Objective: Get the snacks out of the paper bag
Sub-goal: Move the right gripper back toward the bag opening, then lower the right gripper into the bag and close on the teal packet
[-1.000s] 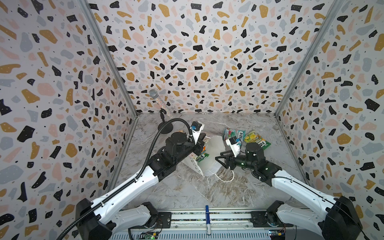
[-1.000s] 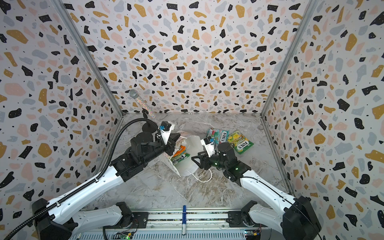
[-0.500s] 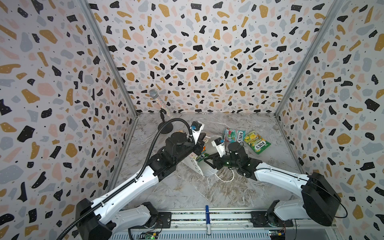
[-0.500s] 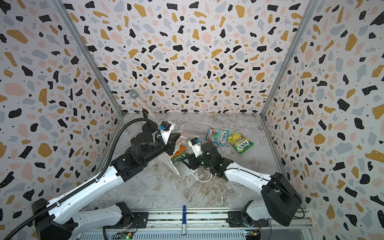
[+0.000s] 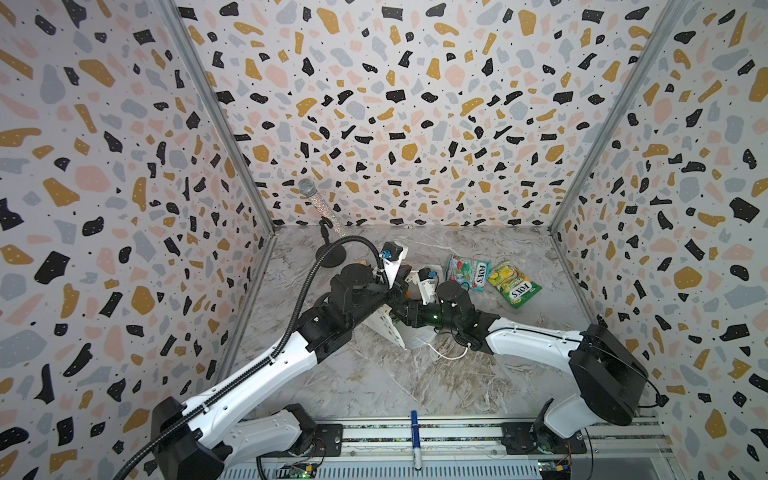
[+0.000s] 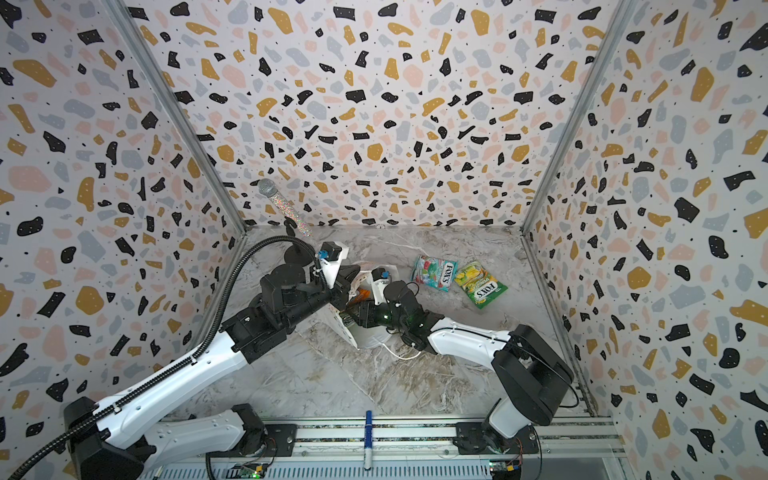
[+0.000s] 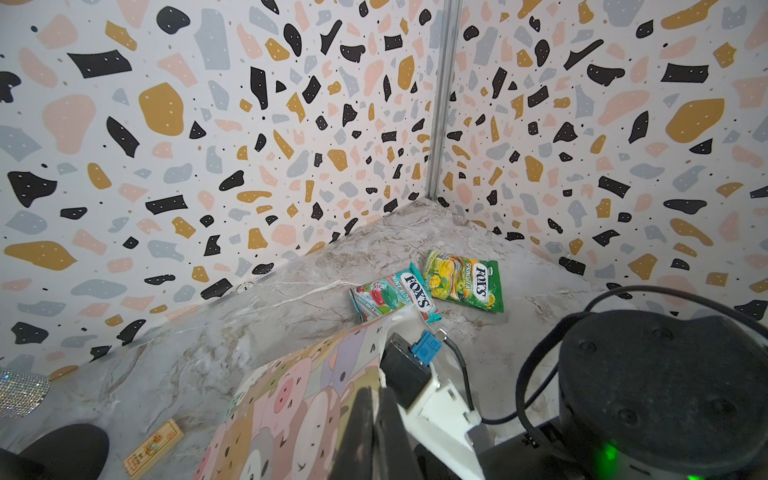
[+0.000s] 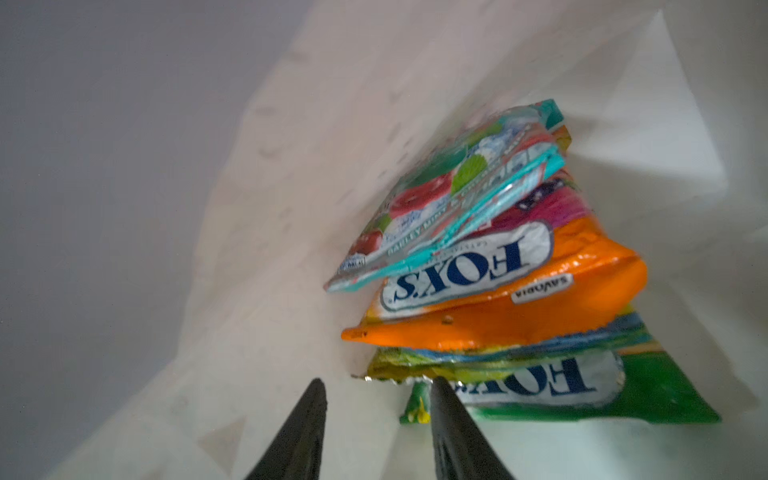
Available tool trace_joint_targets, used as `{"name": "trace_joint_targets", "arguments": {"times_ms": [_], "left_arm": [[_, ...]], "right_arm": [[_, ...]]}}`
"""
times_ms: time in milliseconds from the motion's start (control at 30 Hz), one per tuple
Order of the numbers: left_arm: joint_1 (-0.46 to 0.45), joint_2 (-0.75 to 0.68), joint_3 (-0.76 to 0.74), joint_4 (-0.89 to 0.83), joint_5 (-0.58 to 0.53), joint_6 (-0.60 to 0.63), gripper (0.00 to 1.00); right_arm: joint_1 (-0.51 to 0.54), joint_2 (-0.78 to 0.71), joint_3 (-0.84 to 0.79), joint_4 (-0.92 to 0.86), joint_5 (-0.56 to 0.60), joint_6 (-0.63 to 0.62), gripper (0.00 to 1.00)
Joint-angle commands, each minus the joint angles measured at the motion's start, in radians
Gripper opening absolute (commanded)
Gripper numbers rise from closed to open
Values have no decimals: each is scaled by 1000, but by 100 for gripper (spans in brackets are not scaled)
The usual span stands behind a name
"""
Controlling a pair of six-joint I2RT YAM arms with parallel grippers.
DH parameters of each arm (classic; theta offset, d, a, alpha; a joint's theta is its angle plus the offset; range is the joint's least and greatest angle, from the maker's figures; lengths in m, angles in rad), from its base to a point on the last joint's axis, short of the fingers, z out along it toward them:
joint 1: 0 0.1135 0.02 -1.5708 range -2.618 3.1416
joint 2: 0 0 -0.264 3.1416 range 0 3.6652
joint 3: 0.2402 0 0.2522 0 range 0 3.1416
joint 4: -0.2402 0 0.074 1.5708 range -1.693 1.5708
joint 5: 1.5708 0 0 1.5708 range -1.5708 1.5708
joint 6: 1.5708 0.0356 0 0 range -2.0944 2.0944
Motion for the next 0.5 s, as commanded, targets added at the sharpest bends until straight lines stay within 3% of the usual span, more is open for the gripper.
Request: {"name": "trace_joint_targets", "arguments": {"times_ms": [0,333,467], "left_arm": [[1,-22,-8,54,16,5,0],[2,-21,-9,60,58,8,0],[1,-23,-9,58,78,16,0]], "right_arm": [[10,-5,2,112,48,132,42],[18,34,17,132,150,256,40],[17,59,67,51,192,263,40]]}}
